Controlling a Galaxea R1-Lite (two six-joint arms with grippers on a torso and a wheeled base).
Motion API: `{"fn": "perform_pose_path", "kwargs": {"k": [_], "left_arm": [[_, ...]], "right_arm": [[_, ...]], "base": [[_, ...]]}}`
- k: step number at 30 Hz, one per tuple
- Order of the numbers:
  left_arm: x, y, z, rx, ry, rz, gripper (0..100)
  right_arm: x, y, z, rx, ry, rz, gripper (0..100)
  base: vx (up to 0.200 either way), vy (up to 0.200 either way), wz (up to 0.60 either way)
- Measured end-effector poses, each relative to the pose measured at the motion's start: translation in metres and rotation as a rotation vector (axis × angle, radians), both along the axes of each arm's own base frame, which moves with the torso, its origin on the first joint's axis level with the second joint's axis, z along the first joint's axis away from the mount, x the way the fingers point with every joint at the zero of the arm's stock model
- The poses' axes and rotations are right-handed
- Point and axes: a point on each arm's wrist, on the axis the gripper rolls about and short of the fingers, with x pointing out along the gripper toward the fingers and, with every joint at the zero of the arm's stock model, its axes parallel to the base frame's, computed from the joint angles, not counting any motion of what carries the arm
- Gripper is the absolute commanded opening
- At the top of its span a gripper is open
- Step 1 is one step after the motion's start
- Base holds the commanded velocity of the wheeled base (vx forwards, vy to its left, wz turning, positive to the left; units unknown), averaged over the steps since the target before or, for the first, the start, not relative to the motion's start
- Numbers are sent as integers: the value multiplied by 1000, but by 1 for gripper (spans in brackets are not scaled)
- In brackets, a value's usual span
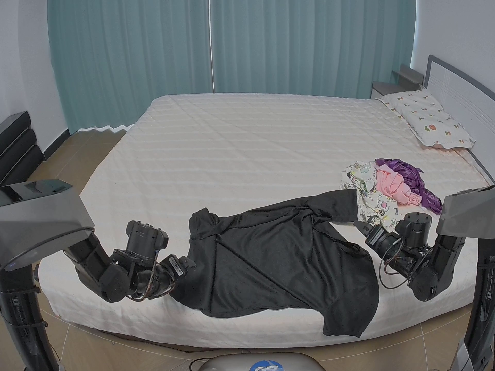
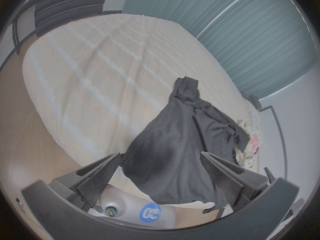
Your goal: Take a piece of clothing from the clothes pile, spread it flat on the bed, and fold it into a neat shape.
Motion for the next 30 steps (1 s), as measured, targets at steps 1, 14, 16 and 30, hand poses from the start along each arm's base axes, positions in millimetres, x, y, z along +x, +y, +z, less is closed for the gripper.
{"fn": "perform_pose_path", "kwargs": {"k": [1,14,16,30], "left_arm": [[1,-1,-4,23,2,2,100],[8,-9,-31,114,42,-2,0],[6,-11,-33,122,59,-10,0],[-11,14,-30,305,270,-37,0]], "right_arm": [[-2,-1,-2,1,11,-1,100],[-6,-3,-13,8,53,-1,100],[-6,-3,-13,10,55,-1,100],[-6,0,-17,10,67,7,100]], "base": [[0,0,0],[0,0,0],[0,0,0],[0,0,0]]}}
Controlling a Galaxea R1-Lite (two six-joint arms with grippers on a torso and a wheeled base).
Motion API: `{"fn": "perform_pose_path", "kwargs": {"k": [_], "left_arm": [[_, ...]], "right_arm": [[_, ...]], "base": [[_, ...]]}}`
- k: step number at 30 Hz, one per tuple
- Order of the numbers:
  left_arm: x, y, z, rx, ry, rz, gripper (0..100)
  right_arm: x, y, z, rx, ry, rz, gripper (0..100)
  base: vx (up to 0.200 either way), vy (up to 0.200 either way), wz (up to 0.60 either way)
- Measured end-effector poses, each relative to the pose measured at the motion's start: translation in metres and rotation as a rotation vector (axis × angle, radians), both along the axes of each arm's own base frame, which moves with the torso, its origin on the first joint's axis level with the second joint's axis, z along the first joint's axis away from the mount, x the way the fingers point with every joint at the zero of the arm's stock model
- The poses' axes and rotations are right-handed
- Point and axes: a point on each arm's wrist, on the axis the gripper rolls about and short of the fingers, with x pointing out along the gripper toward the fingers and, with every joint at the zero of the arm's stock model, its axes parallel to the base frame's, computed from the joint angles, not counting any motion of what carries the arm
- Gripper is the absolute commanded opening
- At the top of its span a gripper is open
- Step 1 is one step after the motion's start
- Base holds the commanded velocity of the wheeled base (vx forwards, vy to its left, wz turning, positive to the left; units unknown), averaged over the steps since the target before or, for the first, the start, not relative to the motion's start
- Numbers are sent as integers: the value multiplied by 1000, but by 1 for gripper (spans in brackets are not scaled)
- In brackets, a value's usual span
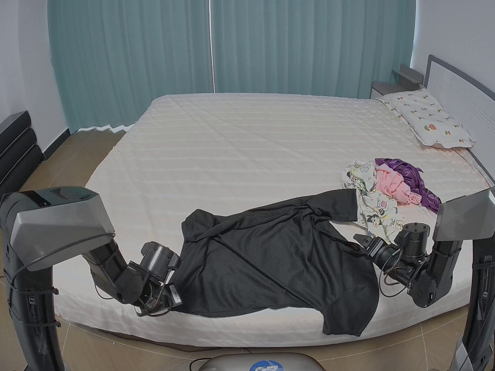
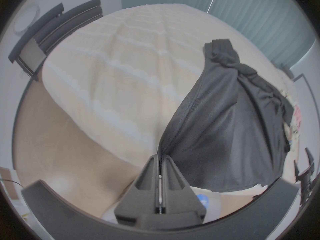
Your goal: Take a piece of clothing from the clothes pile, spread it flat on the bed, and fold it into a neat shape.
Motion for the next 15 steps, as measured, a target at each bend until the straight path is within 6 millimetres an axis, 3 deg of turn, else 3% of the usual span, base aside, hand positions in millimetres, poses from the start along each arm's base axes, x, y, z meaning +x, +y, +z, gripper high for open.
{"fn": "perform_pose_path", "kwargs": {"k": [9,12,13,15], "left_arm": [[1,37,9,173,45,44,0],[0,40,10,178,62,50,0],[-1,41,9,180,69,50,100],[-4,43,9,183,100,51,100]], "right_arm": [[0,2,-2,-1,5,5,100],[0,2,-3,-1,7,5,100],[0,2,-3,-2,7,5,100],[0,1,-5,-2,12,4,100]], "base": [[0,0,0],[0,0,0],[0,0,0],[0,0,0]]}}
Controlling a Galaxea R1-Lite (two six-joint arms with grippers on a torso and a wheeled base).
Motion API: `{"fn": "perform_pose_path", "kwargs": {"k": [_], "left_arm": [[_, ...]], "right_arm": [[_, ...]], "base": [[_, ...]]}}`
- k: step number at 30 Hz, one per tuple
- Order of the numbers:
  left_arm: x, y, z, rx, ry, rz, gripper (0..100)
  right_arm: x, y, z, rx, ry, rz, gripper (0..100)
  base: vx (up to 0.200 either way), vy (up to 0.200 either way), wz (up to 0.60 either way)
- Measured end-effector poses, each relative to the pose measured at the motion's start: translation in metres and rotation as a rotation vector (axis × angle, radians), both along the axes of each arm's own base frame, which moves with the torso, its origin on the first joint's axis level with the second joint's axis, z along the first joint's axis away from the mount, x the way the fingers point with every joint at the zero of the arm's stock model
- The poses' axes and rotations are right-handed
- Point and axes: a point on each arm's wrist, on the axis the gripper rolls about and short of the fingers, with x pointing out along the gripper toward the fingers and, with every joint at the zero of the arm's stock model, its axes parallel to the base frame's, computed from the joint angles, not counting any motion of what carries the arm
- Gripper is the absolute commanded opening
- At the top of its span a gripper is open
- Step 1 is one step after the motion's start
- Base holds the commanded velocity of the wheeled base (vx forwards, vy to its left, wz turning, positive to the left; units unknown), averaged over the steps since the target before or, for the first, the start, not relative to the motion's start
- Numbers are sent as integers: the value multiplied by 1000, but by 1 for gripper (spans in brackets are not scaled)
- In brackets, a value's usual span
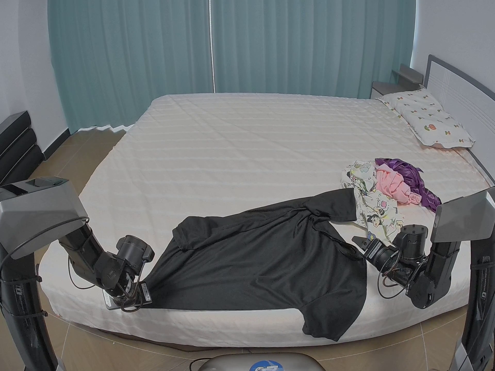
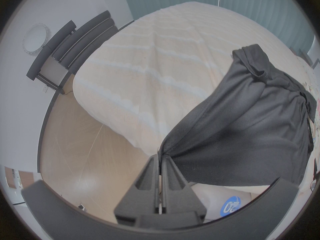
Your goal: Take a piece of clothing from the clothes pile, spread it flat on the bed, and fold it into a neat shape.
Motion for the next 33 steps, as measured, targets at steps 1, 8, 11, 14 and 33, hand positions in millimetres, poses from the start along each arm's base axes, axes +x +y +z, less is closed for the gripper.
{"fn": "perform_pose_path", "kwargs": {"k": [1,8,11,14,33], "left_arm": [[0,0,0,-6,5,0,100],[7,-2,10,-96,-37,2,100],[13,0,21,-160,-81,25,100],[17,2,32,-256,-113,35,100],[30,3,58,-466,-203,57,100]], "right_arm": [[0,0,-1,0,2,1,100],[1,1,-11,-12,38,9,100],[3,1,-19,-35,67,18,100],[5,1,-29,-73,107,35,100],[15,2,-51,-163,223,147,0]], "base": [[0,0,0],[0,0,0],[0,0,0],[0,0,0],[0,0,0]]}}
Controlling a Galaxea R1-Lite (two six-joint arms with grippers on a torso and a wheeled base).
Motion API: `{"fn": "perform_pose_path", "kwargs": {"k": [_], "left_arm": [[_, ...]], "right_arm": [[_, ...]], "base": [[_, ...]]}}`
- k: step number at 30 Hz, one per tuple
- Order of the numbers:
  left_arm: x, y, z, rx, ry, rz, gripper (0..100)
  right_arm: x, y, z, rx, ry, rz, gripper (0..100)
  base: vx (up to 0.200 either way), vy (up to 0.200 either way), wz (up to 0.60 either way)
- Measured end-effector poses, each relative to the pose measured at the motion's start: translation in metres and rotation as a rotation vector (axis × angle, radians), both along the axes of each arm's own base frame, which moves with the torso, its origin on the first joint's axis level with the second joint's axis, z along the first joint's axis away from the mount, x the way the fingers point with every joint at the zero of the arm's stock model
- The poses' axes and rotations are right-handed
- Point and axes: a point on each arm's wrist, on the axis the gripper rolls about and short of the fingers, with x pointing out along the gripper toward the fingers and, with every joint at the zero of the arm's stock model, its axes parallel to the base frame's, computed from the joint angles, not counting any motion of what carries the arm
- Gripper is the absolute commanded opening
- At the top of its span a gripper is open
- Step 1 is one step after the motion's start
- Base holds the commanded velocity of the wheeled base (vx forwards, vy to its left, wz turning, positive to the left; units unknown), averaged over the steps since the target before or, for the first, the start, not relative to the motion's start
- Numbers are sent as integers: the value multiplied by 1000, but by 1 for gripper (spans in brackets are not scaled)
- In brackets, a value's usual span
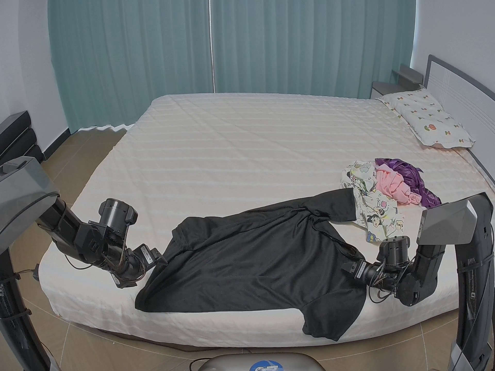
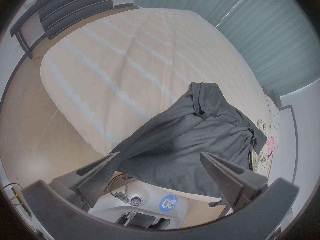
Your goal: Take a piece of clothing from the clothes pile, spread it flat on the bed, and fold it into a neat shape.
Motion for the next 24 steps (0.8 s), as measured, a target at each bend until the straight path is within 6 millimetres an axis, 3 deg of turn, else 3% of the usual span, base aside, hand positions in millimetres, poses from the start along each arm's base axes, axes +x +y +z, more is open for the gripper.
{"fn": "perform_pose_path", "kwargs": {"k": [18,19,24], "left_arm": [[-2,1,-4,9,18,-1,100],[-2,1,-5,9,21,-2,100],[-1,0,-8,9,31,-3,100]], "right_arm": [[-42,-44,7,-178,94,37,0],[-44,-46,8,-192,98,46,100],[-51,-52,10,-229,112,59,100]], "base": [[0,0,0],[0,0,0],[0,0,0]]}}
